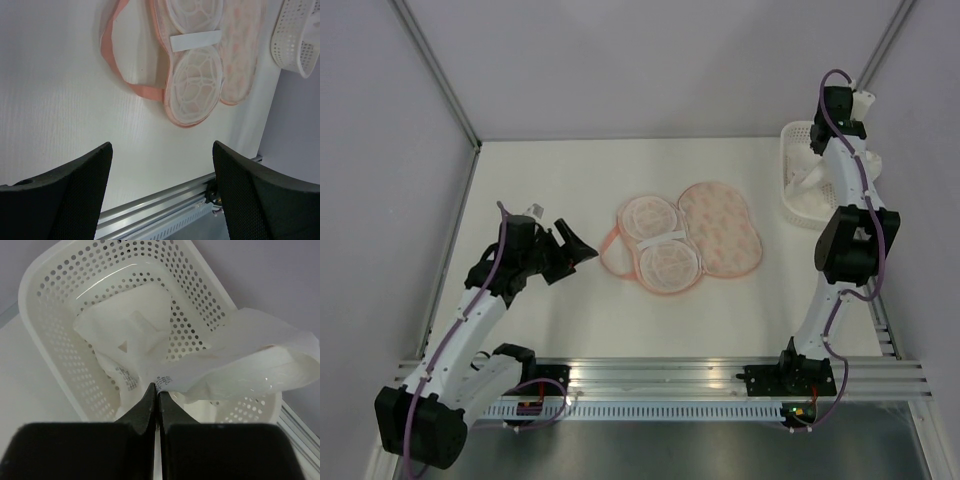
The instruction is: Unzip the laundry bag and remove the bra
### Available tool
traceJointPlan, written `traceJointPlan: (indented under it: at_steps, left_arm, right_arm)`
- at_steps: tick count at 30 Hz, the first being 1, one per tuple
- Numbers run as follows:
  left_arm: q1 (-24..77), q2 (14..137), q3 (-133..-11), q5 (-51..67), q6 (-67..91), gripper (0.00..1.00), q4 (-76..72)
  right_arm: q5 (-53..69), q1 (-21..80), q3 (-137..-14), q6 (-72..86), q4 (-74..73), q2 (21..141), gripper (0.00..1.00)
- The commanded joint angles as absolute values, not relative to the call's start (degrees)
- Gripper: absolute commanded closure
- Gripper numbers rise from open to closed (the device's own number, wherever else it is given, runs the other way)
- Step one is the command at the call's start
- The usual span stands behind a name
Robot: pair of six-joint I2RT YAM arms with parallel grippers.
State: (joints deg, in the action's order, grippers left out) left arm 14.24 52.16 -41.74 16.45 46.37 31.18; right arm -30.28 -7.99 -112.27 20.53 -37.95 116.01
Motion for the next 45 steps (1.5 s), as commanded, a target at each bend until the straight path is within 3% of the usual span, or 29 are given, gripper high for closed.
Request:
traceJointPlan:
  at_steps: [1,18,22,23,24,26,27,29,30,37,40,45]
  left_arm:
    - [13.10,50.10,-43.24,18.02,43.77,0.15,30.50]
    - [12.13,50.36,-42.19,18.72,44.21,0.15,30.67]
    - [12.04,50.54,-42.10,19.16,44.30,0.15,30.50]
    - [12.04,50.54,-42.01,19.07,44.12,0.15,30.50]
    - [12.04,50.36,-41.92,19.07,44.21,0.15,30.50]
    - [11.87,50.19,-41.84,19.16,44.03,0.15,30.67]
    - [11.87,49.84,-41.75,19.07,44.03,0.15,30.59]
    - [11.78,49.83,-41.57,18.99,44.03,0.15,30.67]
    - [11.69,49.83,-41.66,19.16,44.03,0.15,30.59]
    - [11.60,50.10,-40.87,22.93,43.94,0.13,27.26]
    - [11.69,48.96,-40.61,23.55,44.30,0.08,26.11]
    - [11.69,47.20,-40.52,24.08,44.38,0.01,24.61]
  right_arm:
    - [-25.51,-8.88,-118.74,18.99,-38.41,120.48,1.00]
    - [-1.59,-9.84,-125.60,14.59,-31.90,127.09,1.00]
    - [-6.05,-9.93,-125.51,16.17,-34.44,129.98,1.00]
    - [-12.68,-10.02,-127.51,17.30,-36.45,131.12,0.99]
    - [-16.40,-10.02,-129.70,21.32,-42.91,134.00,0.70]
    - [-20.46,-11.24,-133.40,24.07,-47.36,135.61,0.44]
    - [-24.92,-11.60,-132.63,25.21,-48.16,134.48,0.24]
    - [-29.86,-11.78,-127.22,27.94,-47.29,131.41,0.15]
    - [-33.36,-11.78,-125.00,28.65,-46.24,127.48,0.03]
    - [-44.20,-10.55,-113.41,29.36,-38.77,110.24,0.02]
    - [-45.96,-8.01,-106.13,26.65,-31.31,101.19,0.02]
    - [-28.17,-4.14,-99.77,22.33,-26.11,90.72,0.02]
